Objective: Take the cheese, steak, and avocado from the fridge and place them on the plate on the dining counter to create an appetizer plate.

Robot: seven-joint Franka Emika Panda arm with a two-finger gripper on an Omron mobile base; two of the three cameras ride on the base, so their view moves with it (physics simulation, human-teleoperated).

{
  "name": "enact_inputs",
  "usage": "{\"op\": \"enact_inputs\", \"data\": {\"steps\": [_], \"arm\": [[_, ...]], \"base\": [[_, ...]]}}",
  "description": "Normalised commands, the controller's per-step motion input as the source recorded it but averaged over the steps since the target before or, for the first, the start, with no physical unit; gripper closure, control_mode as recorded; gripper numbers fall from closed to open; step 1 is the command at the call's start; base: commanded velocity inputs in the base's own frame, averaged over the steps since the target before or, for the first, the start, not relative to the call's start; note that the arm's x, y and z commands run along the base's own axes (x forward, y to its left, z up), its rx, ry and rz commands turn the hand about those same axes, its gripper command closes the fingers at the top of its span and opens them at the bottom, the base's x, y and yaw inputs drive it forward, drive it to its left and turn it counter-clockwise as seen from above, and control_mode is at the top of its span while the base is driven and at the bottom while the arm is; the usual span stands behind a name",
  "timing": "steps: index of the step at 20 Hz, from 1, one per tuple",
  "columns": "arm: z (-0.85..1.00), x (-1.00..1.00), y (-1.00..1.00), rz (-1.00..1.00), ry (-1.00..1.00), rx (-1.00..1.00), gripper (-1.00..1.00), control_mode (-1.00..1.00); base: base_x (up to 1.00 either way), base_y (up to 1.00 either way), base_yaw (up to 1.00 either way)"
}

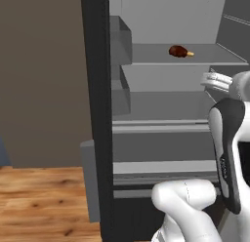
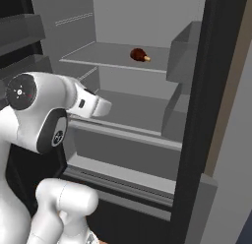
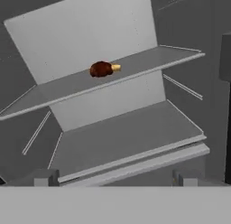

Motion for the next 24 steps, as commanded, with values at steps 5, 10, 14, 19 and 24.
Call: {"op": "enact_inputs", "data": {"steps": [5, 10, 14, 19, 24], "arm": [[0.79, 0.47, -0.27, 0.27, -0.06, -0.12, -1.00, -1.00], [0.24, 0.87, -0.22, 0.27, 0.04, -0.14, -1.00, -1.00], [0.00, 1.00, -0.03, 0.18, 0.22, -0.11, -1.00, -1.00], [0.00, 1.00, 0.00, 0.09, 0.24, -0.10, -1.00, -1.00], [0.00, 1.00, 0.00, 0.00, 0.08, -0.09, -1.00, -1.00]], "base": [[0.00, 0.00, 0.00], [0.00, 0.00, 0.00], [0.00, 0.00, 0.00], [0.00, 0.00, 0.00], [0.00, 0.00, 0.00]]}}
